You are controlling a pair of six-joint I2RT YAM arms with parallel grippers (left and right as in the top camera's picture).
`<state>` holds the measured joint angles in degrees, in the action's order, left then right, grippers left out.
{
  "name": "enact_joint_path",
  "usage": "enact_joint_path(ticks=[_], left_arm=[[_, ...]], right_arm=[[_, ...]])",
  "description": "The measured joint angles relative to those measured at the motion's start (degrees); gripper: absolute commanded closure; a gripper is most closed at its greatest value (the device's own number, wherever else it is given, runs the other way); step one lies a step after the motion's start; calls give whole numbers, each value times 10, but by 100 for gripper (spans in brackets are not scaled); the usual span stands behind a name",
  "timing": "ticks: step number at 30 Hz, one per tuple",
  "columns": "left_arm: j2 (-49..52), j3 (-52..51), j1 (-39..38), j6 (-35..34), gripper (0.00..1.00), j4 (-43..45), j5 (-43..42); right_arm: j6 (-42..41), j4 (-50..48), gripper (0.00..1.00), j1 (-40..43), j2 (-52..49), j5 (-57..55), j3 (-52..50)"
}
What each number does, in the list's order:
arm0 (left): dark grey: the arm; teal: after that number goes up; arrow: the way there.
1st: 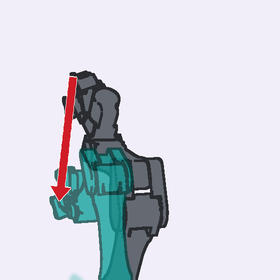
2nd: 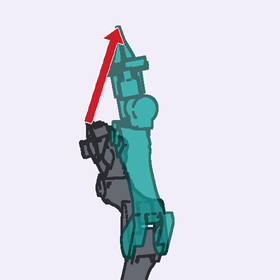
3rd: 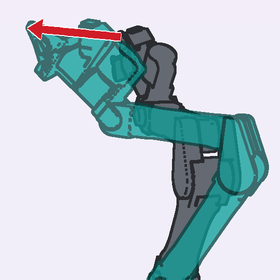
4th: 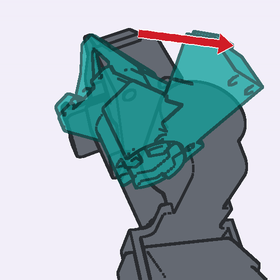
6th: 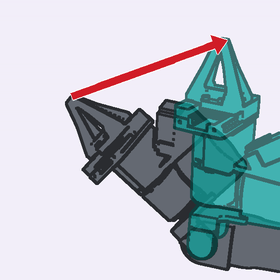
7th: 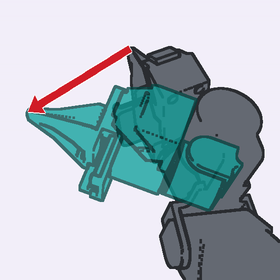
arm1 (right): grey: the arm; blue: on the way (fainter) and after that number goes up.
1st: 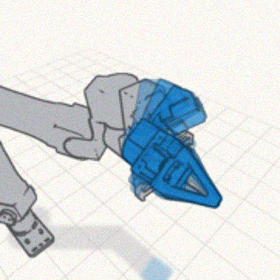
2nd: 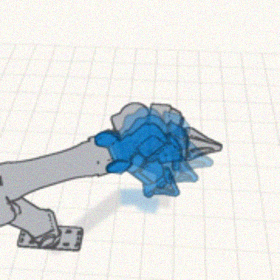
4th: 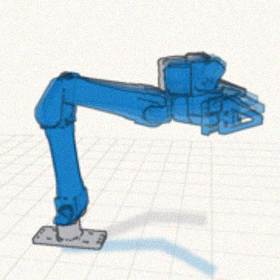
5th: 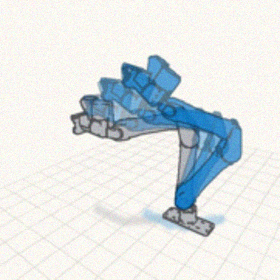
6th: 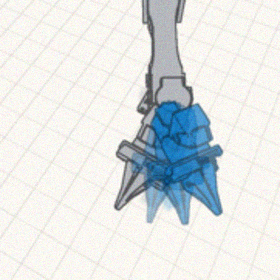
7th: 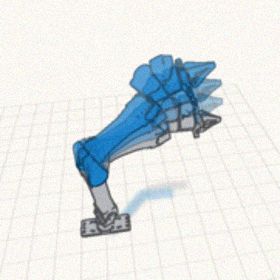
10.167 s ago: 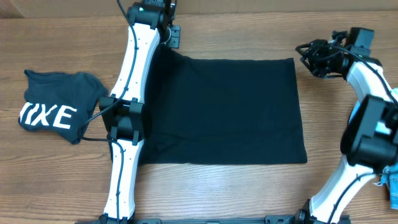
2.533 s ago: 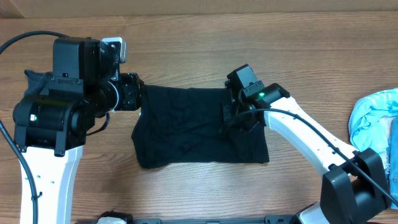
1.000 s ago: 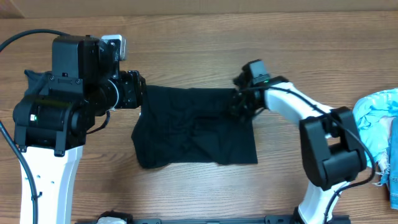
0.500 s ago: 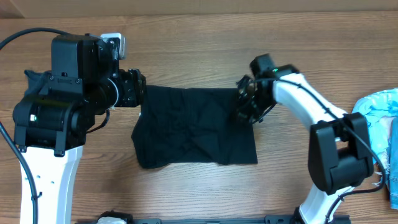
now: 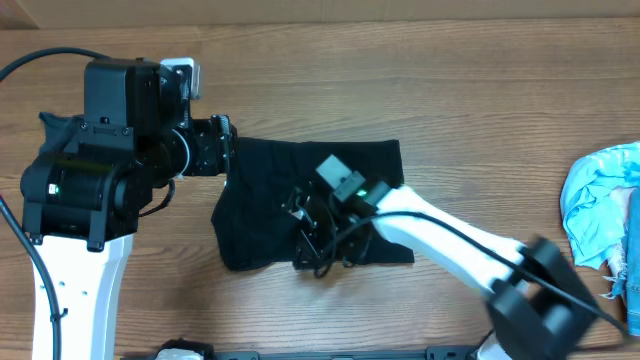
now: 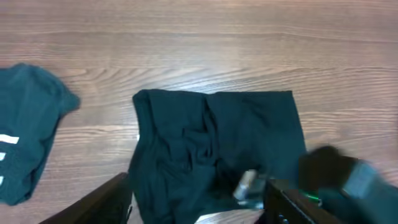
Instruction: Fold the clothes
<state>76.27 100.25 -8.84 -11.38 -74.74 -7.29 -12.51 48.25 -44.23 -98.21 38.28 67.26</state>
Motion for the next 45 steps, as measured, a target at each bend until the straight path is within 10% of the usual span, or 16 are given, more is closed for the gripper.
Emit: enact_joint_path(ticks=[10,22,25,27,30,38,45], left_arm=[[0,0,0,0,28,-3,7],[0,0,0,0,24,-9,9],[0,0,1,-8,3,-26,16],[0,-4,15,-31,0,-44,19],[10,-87,66,-89,0,-43,17],[114,-388,191,-70,0,196,-174],[281,-403,195,52,0,282,-232]], right_arm=[[-80,-25,96,176,-63,-162,1],[46,-27,96,16,-107,77,1],[46,-23,96,33,-54,35,1],[27,-23,82,69,-18,-11,1],[-13,-13,25,182,39,-60,3],[6,95,21,402,63,-54,8],[21,99,21,404,63,-50,8]])
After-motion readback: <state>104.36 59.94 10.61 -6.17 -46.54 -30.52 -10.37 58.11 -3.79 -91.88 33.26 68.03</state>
